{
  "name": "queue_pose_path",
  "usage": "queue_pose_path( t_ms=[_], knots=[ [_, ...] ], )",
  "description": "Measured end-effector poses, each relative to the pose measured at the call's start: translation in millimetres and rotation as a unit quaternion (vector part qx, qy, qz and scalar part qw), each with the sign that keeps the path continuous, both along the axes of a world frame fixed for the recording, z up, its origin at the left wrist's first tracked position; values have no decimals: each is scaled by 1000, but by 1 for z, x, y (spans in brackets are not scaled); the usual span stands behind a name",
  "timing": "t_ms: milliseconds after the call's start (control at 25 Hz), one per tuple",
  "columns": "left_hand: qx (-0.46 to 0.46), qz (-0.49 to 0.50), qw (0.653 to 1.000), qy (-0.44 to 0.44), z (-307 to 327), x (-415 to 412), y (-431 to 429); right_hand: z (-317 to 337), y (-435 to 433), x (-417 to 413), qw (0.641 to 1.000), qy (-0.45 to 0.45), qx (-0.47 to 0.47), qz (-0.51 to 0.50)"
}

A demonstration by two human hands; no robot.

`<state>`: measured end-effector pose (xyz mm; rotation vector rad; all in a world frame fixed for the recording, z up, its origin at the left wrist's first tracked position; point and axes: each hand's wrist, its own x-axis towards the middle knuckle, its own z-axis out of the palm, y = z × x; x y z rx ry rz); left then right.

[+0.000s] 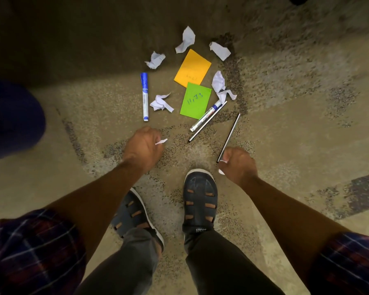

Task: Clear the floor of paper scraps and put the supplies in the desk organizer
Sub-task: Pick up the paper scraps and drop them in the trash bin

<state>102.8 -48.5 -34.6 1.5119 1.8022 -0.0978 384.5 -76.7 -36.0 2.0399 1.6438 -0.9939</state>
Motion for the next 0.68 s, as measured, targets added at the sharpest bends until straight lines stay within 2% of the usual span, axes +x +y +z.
queue_pose_path(
  t_ms=[120, 200, 320, 400, 520, 560, 680],
  knots=[
    [28, 126, 990, -62, 8, -1, 12, 6, 26, -5, 992, 46, 55, -107],
    [38, 123, 989, -67, 11, -2, 28, 9, 49, -12, 979, 79, 79, -169],
    [51, 55, 995, -60, 13, -2, 55, 7, 84, -21, 947, 178, 97, -249],
    [60, -1, 998, -35, 11, -2, 72, 1, 108, -25, 952, 170, 128, -221],
    [19, -91, 996, 13, 3, -1, 96, -5, 138, -28, 961, 94, 219, -141],
    [3, -118, 993, 24, 0, 0, 102, -8, 146, -27, 965, 79, 222, -113],
    [-3, -181, 981, 66, -8, 2, 109, -15, 165, -25, 984, 71, 143, -76]
  ],
)
